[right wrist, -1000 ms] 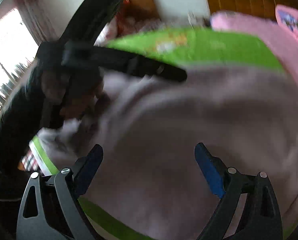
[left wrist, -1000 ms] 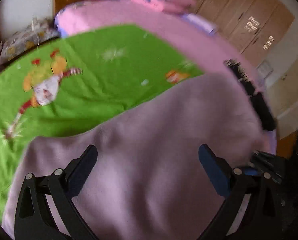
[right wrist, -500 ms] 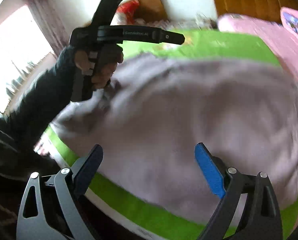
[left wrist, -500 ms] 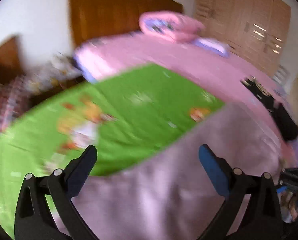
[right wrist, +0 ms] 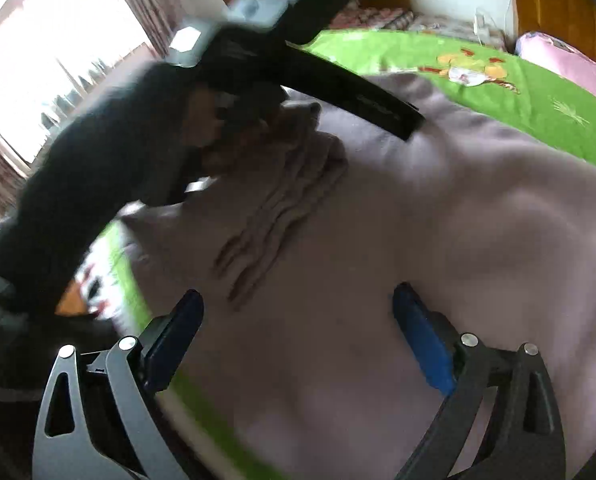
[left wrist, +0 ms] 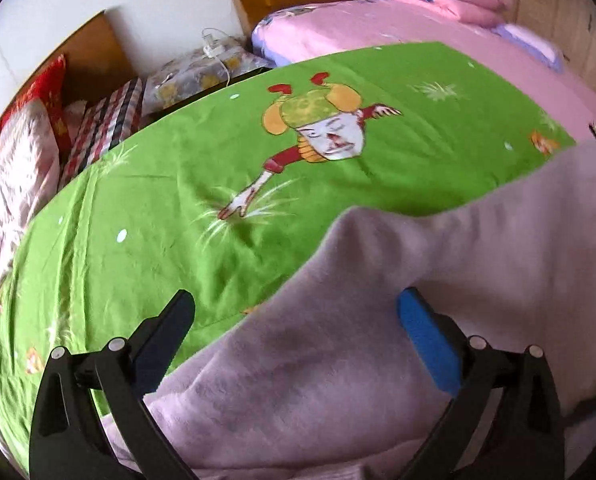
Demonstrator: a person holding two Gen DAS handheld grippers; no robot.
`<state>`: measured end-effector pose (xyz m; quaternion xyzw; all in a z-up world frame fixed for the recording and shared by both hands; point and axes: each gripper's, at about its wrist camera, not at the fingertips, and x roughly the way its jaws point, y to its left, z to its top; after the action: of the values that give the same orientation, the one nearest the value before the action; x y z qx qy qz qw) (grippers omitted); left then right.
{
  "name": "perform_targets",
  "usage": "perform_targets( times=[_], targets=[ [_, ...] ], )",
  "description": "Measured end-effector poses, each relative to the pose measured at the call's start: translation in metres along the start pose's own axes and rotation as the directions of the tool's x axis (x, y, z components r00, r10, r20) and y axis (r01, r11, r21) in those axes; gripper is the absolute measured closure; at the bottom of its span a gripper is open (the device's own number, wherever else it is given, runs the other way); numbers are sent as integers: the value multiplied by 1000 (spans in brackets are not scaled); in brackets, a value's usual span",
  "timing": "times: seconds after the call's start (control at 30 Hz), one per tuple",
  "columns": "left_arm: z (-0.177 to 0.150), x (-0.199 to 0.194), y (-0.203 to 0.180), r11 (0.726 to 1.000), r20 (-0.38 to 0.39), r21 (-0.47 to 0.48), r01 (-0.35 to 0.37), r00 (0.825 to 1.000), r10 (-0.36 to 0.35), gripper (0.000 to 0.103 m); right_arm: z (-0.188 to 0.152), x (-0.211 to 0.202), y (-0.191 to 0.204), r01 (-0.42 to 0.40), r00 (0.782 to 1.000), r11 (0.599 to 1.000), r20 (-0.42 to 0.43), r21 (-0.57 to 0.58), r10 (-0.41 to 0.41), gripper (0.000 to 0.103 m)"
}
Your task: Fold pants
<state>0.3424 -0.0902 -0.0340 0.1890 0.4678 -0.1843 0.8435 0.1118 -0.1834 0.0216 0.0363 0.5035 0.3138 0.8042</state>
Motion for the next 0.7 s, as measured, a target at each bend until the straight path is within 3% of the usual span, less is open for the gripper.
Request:
perform_targets(
  times=[0.13,0.2,0.3,0.33,0.43,0.5,0.53,0.63,0.7],
  targets=[
    [-2,-5,3,1000,17,-8,-7,1000,7,1,-35,-35,-12,-18,1000,995,20,102,16,11],
    [0,-20,-3,1000,48,-16,-24,999,24,3,-38,-52,-17,28,998,991,50,128,-34,11],
    [6,-56,-26,995,139,18,103,985,-104,2,-32,-88,-44,93,971,974,199,209,-135,11],
    [6,-65,-35,993,156,37,109,981,-114,2,-28,-98,-62,133,957,956,219,261,-192,11],
    [-1,-68,-72,983,137,97,157,976,-170,2,-23,-93,-97,198,946,920,179,337,-269,11],
    [-9,-54,-91,981,92,123,150,983,-162,2,-24,-80,-107,230,949,910,126,344,-288,11],
    [-15,-41,-99,982,55,128,141,987,-149,2,-28,-70,-112,253,954,907,72,336,-292,11],
    [-22,-27,-102,982,32,103,157,986,-161,1,-45,-70,-98,324,938,922,58,210,-343,11],
    [-19,-26,-97,981,22,83,173,984,-176,1,-58,-78,-94,334,935,922,58,198,-351,11]
  ],
)
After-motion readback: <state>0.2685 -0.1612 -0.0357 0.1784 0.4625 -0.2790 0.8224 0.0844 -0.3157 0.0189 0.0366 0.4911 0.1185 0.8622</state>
